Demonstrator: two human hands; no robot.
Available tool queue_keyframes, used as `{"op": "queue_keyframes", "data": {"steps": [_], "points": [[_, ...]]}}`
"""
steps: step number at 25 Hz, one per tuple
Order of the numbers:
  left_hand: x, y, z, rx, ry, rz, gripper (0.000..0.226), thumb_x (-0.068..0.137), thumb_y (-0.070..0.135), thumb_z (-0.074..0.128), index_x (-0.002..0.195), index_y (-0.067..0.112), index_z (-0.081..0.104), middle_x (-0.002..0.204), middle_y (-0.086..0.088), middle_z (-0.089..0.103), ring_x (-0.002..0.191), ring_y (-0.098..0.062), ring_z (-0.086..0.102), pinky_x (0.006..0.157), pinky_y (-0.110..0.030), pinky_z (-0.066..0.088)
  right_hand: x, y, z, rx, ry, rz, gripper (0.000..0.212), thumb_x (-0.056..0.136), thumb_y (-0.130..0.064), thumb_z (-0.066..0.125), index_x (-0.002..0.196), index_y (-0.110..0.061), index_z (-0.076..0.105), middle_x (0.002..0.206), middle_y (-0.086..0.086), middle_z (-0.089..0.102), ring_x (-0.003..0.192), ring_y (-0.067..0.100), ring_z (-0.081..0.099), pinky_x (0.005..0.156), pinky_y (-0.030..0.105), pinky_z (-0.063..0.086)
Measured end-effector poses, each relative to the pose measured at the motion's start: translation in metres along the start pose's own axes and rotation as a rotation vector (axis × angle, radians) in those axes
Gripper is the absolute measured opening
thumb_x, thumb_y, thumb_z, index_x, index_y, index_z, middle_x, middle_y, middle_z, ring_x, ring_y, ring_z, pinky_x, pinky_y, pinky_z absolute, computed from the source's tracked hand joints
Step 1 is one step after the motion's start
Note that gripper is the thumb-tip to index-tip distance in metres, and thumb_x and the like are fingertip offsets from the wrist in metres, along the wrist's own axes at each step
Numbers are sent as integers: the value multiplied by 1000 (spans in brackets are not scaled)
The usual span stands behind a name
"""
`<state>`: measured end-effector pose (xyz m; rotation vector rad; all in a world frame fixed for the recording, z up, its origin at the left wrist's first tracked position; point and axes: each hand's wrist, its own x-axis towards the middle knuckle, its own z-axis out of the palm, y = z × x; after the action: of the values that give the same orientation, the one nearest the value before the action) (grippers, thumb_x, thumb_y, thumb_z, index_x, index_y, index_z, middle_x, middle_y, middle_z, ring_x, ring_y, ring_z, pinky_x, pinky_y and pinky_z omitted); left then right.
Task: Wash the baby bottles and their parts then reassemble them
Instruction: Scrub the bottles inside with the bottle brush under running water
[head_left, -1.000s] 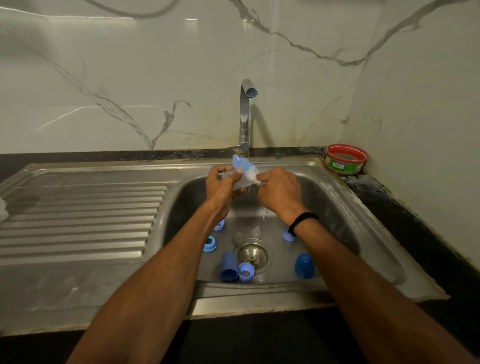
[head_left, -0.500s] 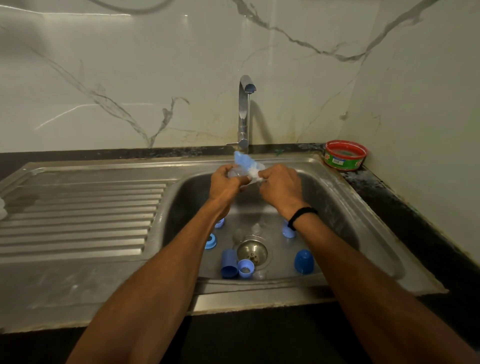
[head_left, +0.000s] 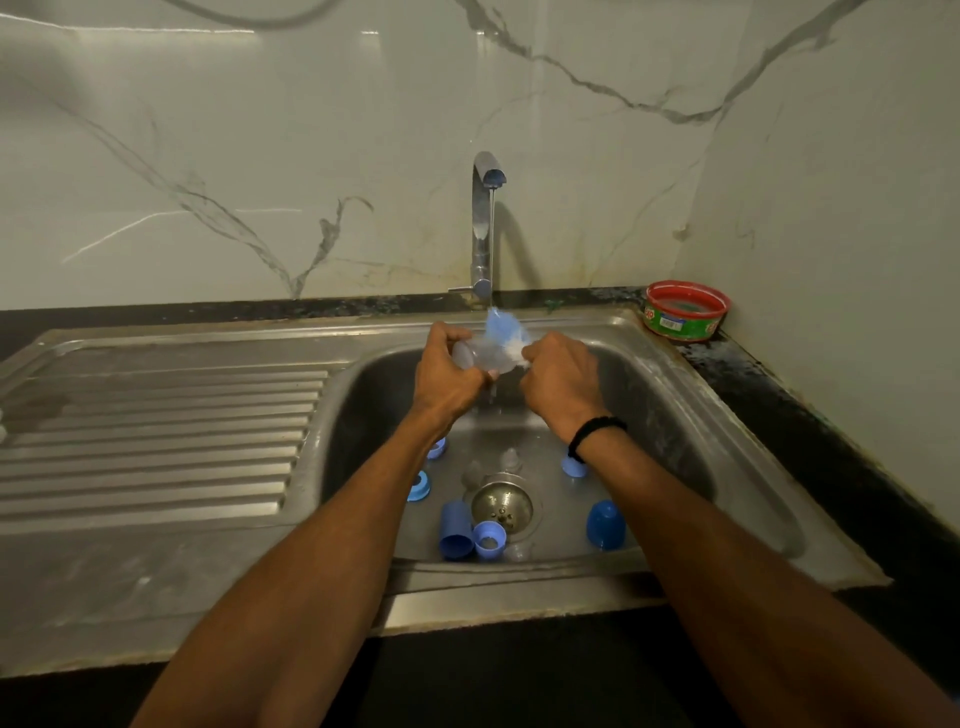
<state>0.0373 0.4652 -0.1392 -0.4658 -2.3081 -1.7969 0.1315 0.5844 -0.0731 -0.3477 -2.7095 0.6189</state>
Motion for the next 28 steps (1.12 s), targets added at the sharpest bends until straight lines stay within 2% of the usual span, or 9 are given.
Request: {"op": "queue_keyframes", "data": {"steps": [3,5,8,11,14,17,22,25,28], "points": [[2,1,-3,95,6,119,55,69,-1,84,110,14,50,114,-4,58,101,-12,60,81,-13,53,1,-2,0,-2,-27,-10,33,91,-14,63,124,-13,67,115,7,67,105,25,62,80,25,46],[2,-2,-1,182,-2,148,55,70,4,86,108,21,50,117,-6,56,103,-12,55,77,-8,45,1,1,0,-28,-19,15,32,91,-15,63,122,-13,67,114,7,66,103,25,62,77,25,45],[3,-3,-2,168,4,180,56,72,9,86,111,25,50,121,-9,56,109,-19,56,85,-21,50,2,1,-1,-7,-34,-3,29,91,-12,62,119,-15,69,112,6,67,99,23,62,77,25,46],[1,-2,1,94,-15,137,52,76,6,81,115,20,50,116,-4,58,104,-18,61,82,-28,56,1,2,0,-2,-13,30,30,91,-13,64,120,-13,67,113,7,67,100,23,63,74,23,43],[1,-1,1,-91,-4,-13,45,80,-1,72,114,22,52,113,1,58,104,-24,65,78,-43,63,3,2,1,-9,-38,37,29,91,-16,64,120,-14,68,108,7,68,92,20,62,70,23,41],[1,0,2,-228,39,-140,35,82,-4,66,107,17,56,112,-6,61,104,-30,66,83,-54,61,2,5,4,-17,-44,48,30,91,-19,65,121,-14,68,107,7,68,94,21,63,69,23,42],[1,2,1,-247,75,-122,23,89,6,71,106,7,56,108,-8,64,104,-27,67,88,-49,60,1,0,5,-5,-29,53,36,89,-18,66,125,-16,65,112,7,67,96,22,62,73,24,46],[3,-1,-1,-215,59,-81,46,82,-1,75,118,14,51,122,-10,58,112,-29,63,91,-46,59,3,2,1,18,-9,79,33,90,-17,66,123,-16,66,106,5,68,84,18,59,68,24,44],[-1,4,1,-207,35,-27,60,81,-1,77,132,10,47,128,-9,57,115,-25,61,96,-43,57,0,-5,2,22,-43,20,30,91,-15,65,121,-15,67,108,6,68,87,18,60,71,24,45]]}}
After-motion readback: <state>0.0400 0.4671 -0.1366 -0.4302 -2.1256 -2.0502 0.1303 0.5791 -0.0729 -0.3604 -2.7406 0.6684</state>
